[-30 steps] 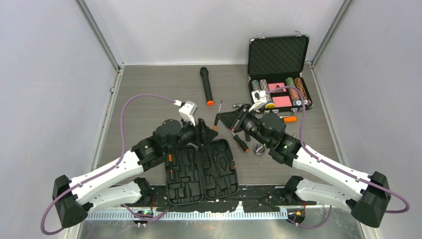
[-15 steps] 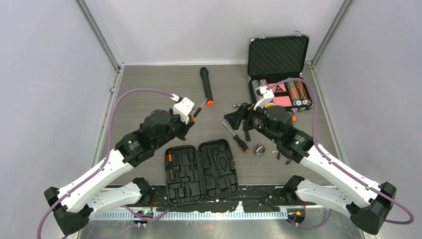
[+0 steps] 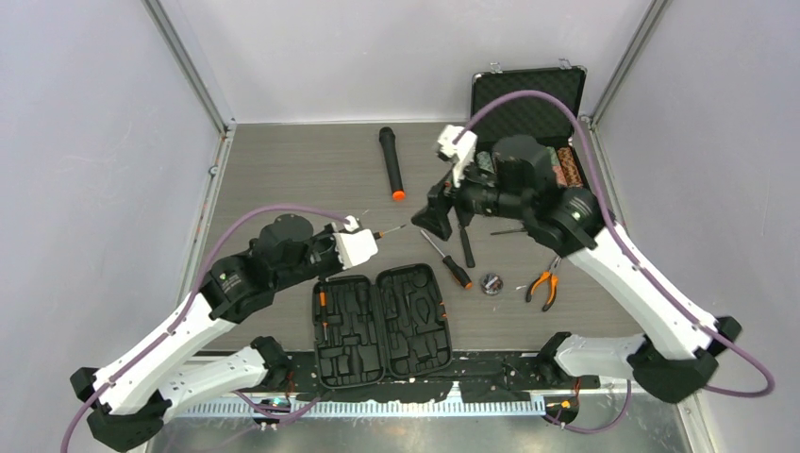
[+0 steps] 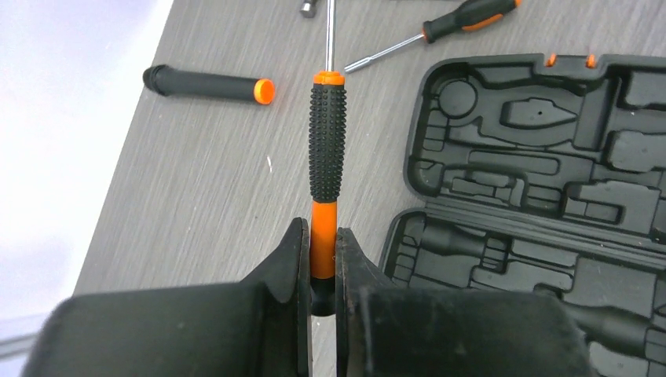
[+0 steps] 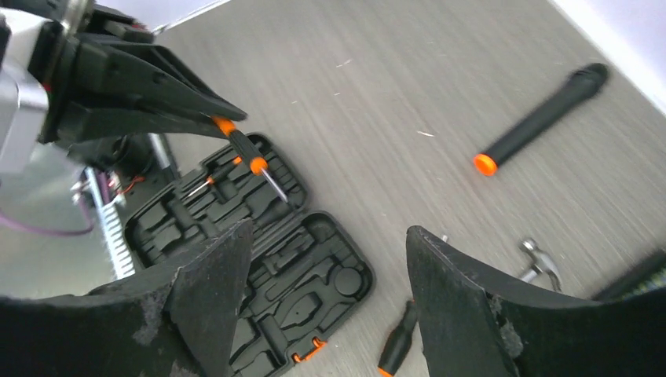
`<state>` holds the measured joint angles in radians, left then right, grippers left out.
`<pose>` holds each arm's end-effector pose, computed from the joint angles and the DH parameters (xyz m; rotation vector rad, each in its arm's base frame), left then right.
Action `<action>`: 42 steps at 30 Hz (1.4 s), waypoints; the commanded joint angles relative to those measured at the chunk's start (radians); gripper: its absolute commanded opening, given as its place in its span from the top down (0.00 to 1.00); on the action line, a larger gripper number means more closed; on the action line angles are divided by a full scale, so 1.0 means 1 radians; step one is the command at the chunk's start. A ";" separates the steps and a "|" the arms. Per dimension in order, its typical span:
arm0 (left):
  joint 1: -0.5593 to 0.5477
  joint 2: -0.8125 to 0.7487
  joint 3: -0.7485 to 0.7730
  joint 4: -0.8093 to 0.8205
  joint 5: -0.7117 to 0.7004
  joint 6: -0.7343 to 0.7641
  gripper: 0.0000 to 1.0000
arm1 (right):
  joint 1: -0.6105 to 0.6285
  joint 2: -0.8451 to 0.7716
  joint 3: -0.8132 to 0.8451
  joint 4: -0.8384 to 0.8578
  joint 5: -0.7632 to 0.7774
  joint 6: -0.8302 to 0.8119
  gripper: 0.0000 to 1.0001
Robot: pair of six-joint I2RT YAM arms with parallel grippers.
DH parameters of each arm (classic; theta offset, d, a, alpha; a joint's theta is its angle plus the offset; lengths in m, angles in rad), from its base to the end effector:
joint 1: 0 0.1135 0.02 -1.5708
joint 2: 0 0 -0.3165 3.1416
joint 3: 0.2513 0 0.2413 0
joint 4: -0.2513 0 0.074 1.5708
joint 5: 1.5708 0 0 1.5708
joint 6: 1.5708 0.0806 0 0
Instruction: Pack the tool kit
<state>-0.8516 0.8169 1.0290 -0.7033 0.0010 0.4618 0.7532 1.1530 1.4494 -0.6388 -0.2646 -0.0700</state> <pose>0.1024 -0.1171 0.3792 1.2647 1.6397 -0.2413 0.1611 0.1799 0.4775 -0.9514 1.7203 0.7078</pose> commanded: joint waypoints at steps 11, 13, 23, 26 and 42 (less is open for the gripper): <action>-0.064 0.056 0.049 -0.045 0.091 0.090 1.00 | 0.127 0.513 0.428 -0.389 -0.264 -0.168 0.33; -0.065 0.055 0.036 -0.036 0.084 0.092 1.00 | 0.147 0.550 0.430 -0.391 -0.281 -0.180 0.35; -0.065 0.039 -0.009 -0.006 0.039 0.094 1.00 | 0.176 0.588 0.404 -0.405 -0.306 -0.198 0.74; -0.066 0.047 -0.021 0.010 -0.030 0.046 0.92 | 0.175 0.583 0.385 -0.380 -0.293 -0.176 0.93; 0.145 0.023 -0.193 -0.172 -0.356 -0.967 0.08 | 0.173 0.531 -0.279 0.175 0.101 0.365 0.94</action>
<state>-0.7811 0.9253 0.9230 -0.8368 -0.4065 -0.1875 0.9230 1.7378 1.2575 -0.6403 -0.2630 0.1432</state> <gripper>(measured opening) 0.911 0.211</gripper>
